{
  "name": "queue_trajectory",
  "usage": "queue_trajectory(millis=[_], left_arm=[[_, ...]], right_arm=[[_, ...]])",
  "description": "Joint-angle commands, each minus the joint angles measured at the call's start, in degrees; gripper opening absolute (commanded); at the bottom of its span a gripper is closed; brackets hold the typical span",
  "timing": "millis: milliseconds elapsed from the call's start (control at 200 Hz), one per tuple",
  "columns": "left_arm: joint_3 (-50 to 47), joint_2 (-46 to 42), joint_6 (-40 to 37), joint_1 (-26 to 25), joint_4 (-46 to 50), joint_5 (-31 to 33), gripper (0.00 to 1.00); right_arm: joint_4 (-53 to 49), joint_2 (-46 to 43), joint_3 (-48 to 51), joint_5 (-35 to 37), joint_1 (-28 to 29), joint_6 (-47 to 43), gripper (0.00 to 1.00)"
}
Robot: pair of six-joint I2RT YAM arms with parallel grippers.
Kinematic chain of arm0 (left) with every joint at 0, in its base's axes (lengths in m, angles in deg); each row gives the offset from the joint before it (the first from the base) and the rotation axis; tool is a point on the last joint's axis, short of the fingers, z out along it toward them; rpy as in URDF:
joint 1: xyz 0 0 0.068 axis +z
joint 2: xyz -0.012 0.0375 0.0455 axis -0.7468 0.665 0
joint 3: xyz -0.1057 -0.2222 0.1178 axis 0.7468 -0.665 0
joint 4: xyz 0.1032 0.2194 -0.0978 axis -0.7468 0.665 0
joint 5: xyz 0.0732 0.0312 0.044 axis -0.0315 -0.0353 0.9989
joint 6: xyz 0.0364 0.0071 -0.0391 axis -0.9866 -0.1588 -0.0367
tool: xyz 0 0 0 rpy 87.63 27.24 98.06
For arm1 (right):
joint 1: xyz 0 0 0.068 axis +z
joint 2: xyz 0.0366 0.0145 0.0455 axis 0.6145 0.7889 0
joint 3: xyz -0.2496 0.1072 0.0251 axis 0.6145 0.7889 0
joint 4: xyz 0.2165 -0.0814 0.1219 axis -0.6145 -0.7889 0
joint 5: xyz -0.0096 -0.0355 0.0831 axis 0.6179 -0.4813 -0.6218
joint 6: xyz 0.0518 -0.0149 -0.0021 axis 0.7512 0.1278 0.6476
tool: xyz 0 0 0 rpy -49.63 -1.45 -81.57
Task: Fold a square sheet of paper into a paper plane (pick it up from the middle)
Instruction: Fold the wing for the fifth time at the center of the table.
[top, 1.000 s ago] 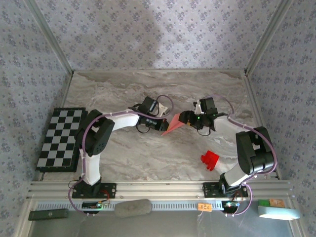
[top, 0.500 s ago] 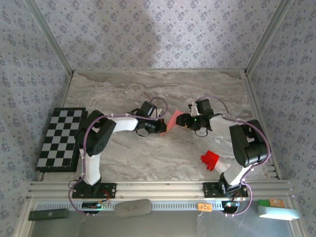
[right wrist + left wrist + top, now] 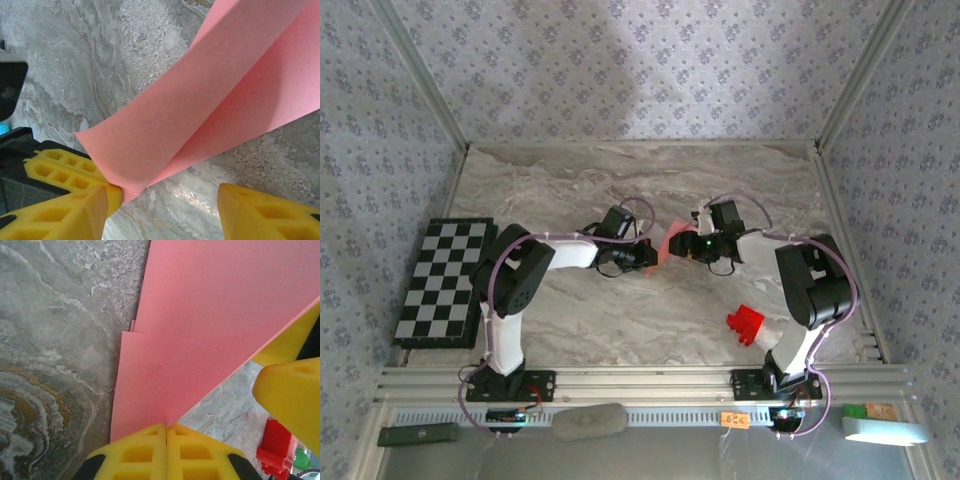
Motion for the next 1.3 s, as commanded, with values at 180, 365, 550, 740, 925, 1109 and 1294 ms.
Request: queue_trajectory(millis=[180, 365, 550, 740, 925, 1109, 1294], left_arm=[[3.04, -0.27, 0.92, 0.31, 0.59, -2.54, 0.01], [3.62, 0.48, 1.88, 0.60, 0.25, -3.40, 0.03], [3.65, 1.49, 3.91, 0.80, -1.06, -4.83, 0.03], [3.47, 2.27, 6.68, 0.91, -2.19, -5.64, 0.03], [2.10, 2.06, 10.17, 1.26, -4.69, -6.02, 0.03], [1.74, 2.22, 11.54, 1.34, -5.83, -6.15, 0.03], [1.65, 2.66, 11.49, 1.35, -5.57, -6.30, 0.03]], right_arm=[[2.62, 2.57, -1.70, -0.46, 0.11, 0.84, 0.62], [3.38, 4.05, -2.07, -0.35, 0.11, 2.46, 0.62], [3.79, 4.85, -2.42, 0.20, 0.02, 3.77, 0.62], [6.65, 3.12, -0.76, -0.57, -0.31, 4.87, 0.62], [11.05, -2.09, 3.71, 0.26, -1.73, 5.52, 0.62], [13.15, -0.96, 3.59, -2.22, -1.69, 5.75, 0.61], [13.47, 0.89, 2.19, -2.71, -1.47, 5.22, 0.60]])
